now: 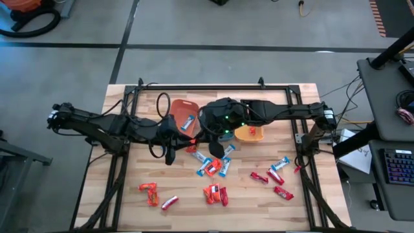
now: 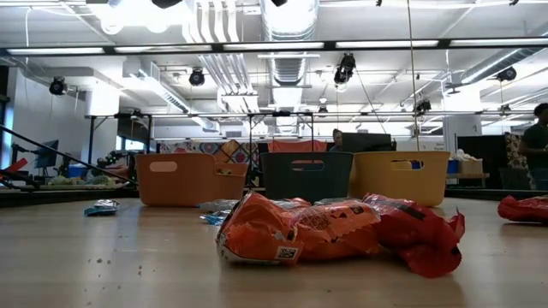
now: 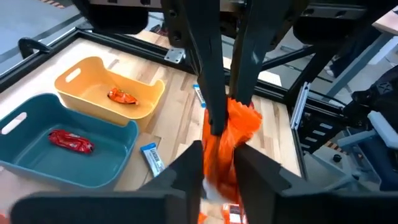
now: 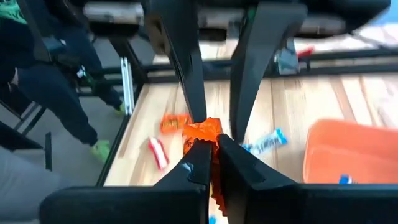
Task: Sort candy
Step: Put the orange chocolate bar into the yellow bin, then put the white chocolate bar into the orange bin
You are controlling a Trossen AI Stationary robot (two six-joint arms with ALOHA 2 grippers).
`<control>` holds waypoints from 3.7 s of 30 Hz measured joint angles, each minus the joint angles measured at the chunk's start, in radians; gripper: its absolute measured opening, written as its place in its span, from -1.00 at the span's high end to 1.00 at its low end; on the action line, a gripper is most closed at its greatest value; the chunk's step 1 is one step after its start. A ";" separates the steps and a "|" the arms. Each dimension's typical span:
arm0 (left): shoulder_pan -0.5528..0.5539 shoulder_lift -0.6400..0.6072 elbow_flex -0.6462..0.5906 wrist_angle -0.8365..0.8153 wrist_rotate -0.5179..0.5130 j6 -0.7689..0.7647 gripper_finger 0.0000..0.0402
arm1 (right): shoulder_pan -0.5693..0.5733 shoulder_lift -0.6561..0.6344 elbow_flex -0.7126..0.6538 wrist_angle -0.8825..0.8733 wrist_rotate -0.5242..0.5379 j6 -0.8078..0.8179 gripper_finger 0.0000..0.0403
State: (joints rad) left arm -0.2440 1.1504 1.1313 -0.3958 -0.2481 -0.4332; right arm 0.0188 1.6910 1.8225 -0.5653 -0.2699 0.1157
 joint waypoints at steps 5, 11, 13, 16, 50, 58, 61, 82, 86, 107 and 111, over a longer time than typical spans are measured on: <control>0.002 -0.004 0.007 -0.122 -0.006 -0.043 0.36 | -0.020 -0.021 0.000 -0.171 0.005 0.015 0.94; 0.002 -0.005 0.031 -0.315 -0.005 -0.125 0.25 | -0.074 -0.021 0.002 -0.509 0.176 0.015 0.94; 0.002 -0.005 0.033 -0.366 -0.005 -0.161 0.24 | -0.095 -0.013 0.001 -0.639 0.301 0.014 0.94; 0.002 -0.005 0.033 -0.439 -0.005 -0.209 0.24 | -0.143 -0.006 -0.020 -0.799 0.433 0.064 0.94; 0.002 -0.003 0.031 -0.633 -0.004 -0.448 0.24 | -0.288 -0.114 -0.617 -0.335 0.367 0.160 0.92; 0.002 -0.003 0.009 -0.645 -0.004 -0.510 0.24 | -0.288 -0.114 -0.617 -0.336 0.367 0.180 0.51; 0.002 -0.003 0.007 -0.650 -0.004 -0.539 0.24 | -0.288 -0.114 -0.617 -0.337 0.367 0.180 0.34; -0.001 -0.002 -0.172 -0.645 0.064 -0.908 0.24 | -0.285 -0.186 -0.338 -0.484 0.367 0.244 -0.09; -0.001 -0.002 -0.245 -0.574 0.080 -1.009 0.24 | -0.285 -0.187 -0.262 -0.482 0.367 0.259 -0.09; -0.004 -0.002 -0.593 -0.159 0.055 -1.261 0.06 | -0.276 -0.184 -0.137 -0.446 0.377 0.259 -0.09; -0.004 0.037 -0.603 -0.113 0.055 -1.265 0.06 | -0.276 -0.183 -0.138 -0.444 0.378 0.259 -0.09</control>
State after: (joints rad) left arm -0.2478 1.1875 0.5282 -0.5086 -0.1935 -1.6984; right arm -0.2573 1.5082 1.6848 -1.0090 0.1078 0.3752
